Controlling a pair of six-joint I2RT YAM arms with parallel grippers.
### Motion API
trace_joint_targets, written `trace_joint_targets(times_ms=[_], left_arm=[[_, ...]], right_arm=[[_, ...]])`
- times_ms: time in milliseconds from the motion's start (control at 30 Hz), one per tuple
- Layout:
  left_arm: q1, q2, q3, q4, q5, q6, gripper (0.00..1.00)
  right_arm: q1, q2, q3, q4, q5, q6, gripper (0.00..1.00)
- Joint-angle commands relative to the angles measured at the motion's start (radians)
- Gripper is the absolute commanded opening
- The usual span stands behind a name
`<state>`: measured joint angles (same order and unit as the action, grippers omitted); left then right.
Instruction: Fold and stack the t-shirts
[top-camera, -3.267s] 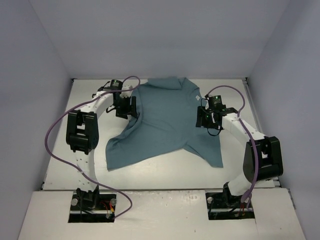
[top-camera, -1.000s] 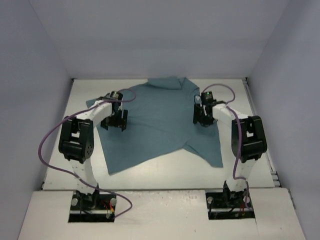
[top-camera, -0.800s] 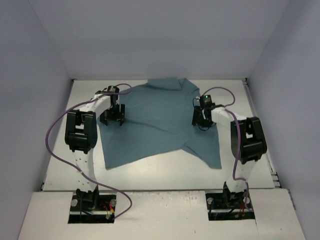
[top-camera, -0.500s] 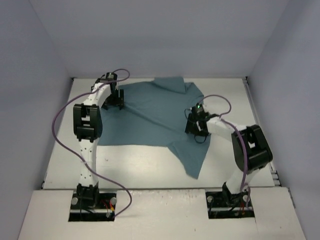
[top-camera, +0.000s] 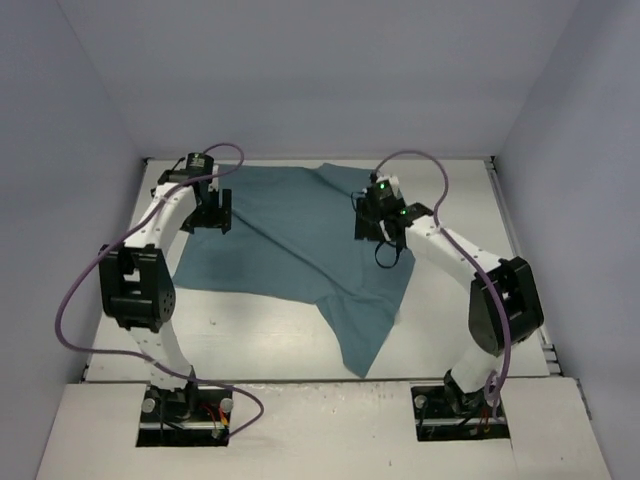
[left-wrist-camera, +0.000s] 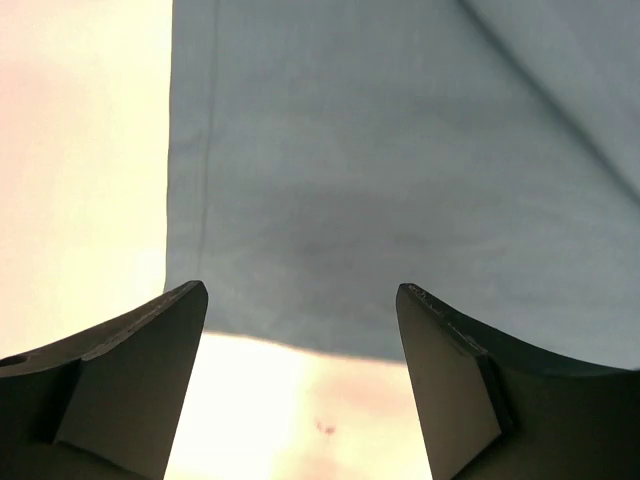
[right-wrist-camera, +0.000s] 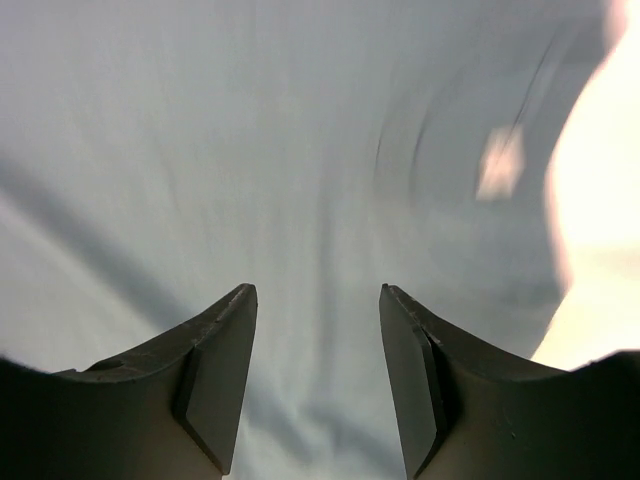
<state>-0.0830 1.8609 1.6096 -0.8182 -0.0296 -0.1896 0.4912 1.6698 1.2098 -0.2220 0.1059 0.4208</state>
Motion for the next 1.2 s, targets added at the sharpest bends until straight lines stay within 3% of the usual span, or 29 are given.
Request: trace_joint_targets(times_ms=[0,233,600,1000,1167], left_arm=[[0.003,-0.053,-0.131,0.039,0.027,0.009,0.75],[0.009,-0.023,-0.249,0.066,0.066,-0.018,0.75],[0.015,-0.029,-0.325,0.081,0.080,-0.031,0.72],[0.004,0.060,-0.241,0.114,0.129,-0.075,0.71],[-0.029,0.037,-0.249,0.117,0.177,-0.112,0.71]], right_arm=[[-0.093,0.138,0.170,0.012,0.048,-0.159,0.49],[-0.145,0.347,0.307,0.012,0.019,-0.204,0.48],[-0.235,0.502,0.410,0.015,0.090,-0.201,0.48],[-0.438,0.642,0.591,0.015,0.058,-0.164,0.48],[-0.464,0.665,0.669,0.015,0.016,-0.210,0.48]])
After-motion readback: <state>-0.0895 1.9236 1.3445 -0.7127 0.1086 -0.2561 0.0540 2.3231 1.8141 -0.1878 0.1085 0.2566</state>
